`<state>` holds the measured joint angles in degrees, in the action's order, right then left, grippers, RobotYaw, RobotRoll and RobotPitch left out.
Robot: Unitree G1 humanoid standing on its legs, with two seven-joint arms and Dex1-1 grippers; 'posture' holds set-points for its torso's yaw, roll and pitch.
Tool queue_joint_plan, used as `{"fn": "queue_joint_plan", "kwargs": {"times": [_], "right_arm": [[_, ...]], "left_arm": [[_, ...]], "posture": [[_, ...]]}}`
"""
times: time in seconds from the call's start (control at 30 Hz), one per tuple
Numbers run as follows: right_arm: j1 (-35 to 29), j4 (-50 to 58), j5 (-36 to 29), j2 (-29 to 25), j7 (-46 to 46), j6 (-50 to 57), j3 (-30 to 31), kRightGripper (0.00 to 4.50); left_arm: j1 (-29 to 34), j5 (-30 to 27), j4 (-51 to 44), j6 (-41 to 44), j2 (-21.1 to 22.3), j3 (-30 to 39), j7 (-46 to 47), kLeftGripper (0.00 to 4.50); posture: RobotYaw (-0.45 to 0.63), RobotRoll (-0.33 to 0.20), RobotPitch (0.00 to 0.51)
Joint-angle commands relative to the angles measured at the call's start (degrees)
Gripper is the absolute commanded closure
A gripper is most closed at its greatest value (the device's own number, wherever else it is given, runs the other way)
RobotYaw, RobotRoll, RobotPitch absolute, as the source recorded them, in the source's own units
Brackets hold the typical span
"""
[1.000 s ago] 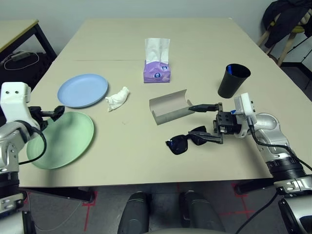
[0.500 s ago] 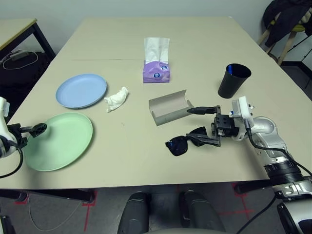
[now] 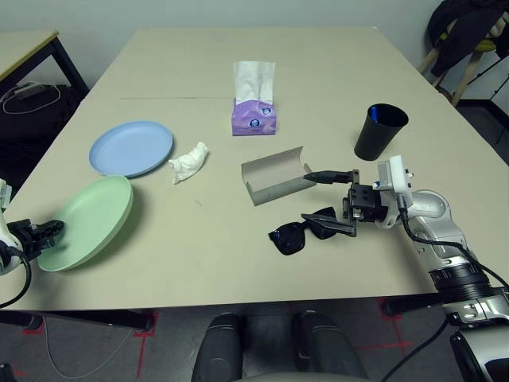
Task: Organize and tidy the items on the table.
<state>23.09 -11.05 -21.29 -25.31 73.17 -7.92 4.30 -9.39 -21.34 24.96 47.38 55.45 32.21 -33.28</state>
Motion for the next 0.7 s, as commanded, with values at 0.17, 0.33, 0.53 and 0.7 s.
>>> {"fn": "queue_joint_plan", "kwargs": {"times": [0.17, 0.33, 0.53, 0.7], "right_arm": [[0.1, -1.2, 0.8, -0.1, 0.0, -1.7, 0.4, 0.0], [0.6, -2.0, 1.1, 0.3, -0.1, -2.2, 0.6, 0.0], [1.4, -3.0, 1.3, 0.7, 0.1, -2.8, 0.6, 0.0], [1.7, -3.4, 1.3, 0.9, 0.2, -3.2, 0.6, 0.0]], "left_arm": [[0.1, -0.4, -1.0, 1.8, 1.2, 0.6, -0.4, 4.48], [0.4, -2.4, -3.3, 4.8, 2.3, 1.1, -2.8, 4.48], [0.8, -4.7, -5.6, 8.5, 2.6, 4.2, -3.4, 4.48], [1.1, -7.2, -10.4, 12.8, 1.0, 8.0, -1.8, 4.48]], "posture": [[0.14, 0.0, 0.087], [0.14, 0.0, 0.084], [0.14, 0.0, 0.086], [0.14, 0.0, 0.087]]}}
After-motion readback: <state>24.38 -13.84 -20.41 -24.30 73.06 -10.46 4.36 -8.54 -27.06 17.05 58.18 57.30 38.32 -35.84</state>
